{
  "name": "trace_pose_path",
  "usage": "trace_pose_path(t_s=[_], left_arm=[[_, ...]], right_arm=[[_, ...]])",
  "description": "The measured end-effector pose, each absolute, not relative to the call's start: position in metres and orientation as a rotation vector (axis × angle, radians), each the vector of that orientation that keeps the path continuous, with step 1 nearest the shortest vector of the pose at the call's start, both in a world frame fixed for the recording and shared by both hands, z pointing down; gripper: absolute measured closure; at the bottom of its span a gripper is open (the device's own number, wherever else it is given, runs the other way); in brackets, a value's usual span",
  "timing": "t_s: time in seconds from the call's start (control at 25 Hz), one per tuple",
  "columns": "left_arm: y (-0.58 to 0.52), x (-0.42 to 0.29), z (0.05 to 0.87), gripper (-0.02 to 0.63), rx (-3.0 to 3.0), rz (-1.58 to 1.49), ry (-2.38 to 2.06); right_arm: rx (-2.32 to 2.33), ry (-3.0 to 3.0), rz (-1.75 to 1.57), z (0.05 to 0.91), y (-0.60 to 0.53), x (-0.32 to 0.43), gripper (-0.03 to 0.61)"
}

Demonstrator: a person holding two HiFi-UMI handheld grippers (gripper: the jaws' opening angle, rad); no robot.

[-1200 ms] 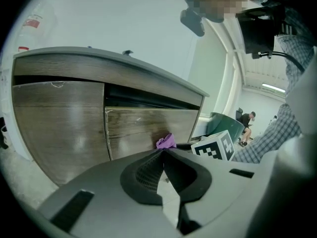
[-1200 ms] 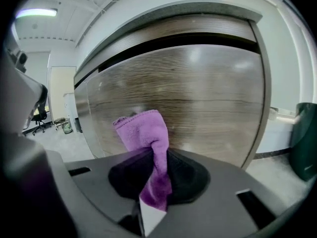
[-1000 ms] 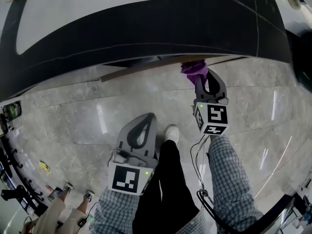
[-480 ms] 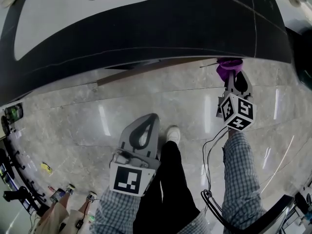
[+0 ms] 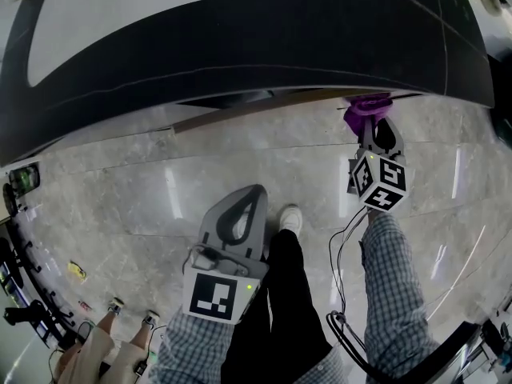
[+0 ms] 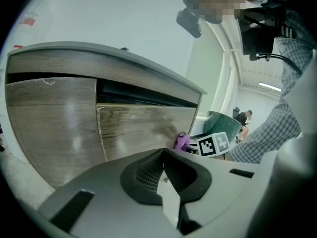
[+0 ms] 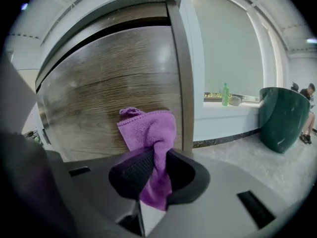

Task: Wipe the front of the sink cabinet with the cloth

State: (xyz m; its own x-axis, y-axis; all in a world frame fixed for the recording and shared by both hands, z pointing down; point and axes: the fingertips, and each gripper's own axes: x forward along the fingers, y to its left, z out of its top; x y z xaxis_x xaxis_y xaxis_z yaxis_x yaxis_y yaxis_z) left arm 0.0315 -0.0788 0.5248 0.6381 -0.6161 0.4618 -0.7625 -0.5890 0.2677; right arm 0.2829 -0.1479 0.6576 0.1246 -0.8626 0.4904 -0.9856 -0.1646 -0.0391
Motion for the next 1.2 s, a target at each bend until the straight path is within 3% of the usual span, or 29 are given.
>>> trace_pose_path(t_s=[1.2], left_arm=[[-0.073,-0.115,0.529,0.603,2.336,0.417,-1.299]], right_arm=[[1.645,-2.227,0.600,0.673,-0.158,-0.007,0.503]])
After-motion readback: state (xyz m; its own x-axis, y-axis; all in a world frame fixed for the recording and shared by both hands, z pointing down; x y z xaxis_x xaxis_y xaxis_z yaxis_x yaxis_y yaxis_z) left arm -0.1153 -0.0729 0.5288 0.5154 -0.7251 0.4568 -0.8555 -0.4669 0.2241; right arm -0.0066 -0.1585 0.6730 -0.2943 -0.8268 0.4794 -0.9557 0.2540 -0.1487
